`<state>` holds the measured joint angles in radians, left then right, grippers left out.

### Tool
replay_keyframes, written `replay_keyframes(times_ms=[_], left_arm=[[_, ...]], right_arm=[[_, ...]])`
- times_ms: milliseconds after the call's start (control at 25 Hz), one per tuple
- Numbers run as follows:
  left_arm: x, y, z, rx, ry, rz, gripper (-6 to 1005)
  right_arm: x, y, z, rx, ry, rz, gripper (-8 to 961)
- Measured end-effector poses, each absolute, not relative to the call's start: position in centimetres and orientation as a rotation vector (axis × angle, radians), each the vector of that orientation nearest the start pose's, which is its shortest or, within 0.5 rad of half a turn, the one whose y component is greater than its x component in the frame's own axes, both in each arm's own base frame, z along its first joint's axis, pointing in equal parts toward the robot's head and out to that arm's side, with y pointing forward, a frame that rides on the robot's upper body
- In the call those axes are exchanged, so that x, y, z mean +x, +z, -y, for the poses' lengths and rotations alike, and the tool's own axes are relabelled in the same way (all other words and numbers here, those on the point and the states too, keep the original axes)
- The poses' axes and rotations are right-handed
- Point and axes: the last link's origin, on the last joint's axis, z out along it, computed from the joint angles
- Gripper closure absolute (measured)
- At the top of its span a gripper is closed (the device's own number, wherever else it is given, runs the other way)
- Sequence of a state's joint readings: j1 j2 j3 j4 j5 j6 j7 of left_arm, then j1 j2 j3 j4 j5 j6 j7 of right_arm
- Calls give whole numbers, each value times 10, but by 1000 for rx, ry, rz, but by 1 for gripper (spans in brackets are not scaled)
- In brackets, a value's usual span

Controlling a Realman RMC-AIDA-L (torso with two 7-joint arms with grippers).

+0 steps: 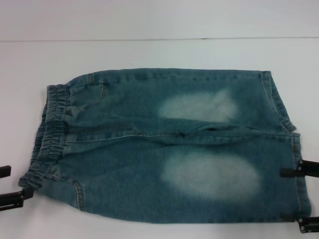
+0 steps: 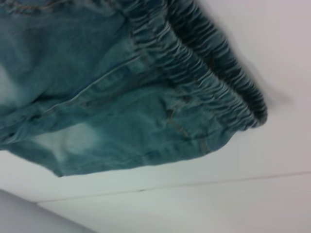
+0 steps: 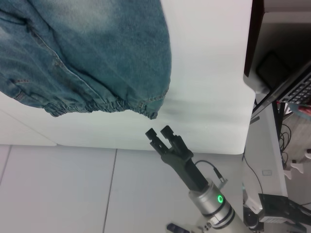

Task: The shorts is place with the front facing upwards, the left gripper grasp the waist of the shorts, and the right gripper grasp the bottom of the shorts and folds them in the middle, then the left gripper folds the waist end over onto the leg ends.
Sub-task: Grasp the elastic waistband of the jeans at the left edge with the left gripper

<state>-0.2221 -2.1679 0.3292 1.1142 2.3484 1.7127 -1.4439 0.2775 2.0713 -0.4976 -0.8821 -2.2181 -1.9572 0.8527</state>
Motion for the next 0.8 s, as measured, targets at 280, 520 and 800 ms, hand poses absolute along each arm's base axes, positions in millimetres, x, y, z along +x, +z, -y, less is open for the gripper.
replay_keyframes(times_ms=[280, 520, 800], left_arm=[[-365, 59, -230, -2445, -253, 939, 90], [-365, 58, -234, -2438, -244, 943, 92], [-367, 52, -237, -2446, -204, 952, 95]], right_arm=[[321, 49, -223, -2836, 543, -27, 103], [320, 49, -224, -2840, 548, -34, 103], [319, 49, -225, -2845, 548, -33, 102]])
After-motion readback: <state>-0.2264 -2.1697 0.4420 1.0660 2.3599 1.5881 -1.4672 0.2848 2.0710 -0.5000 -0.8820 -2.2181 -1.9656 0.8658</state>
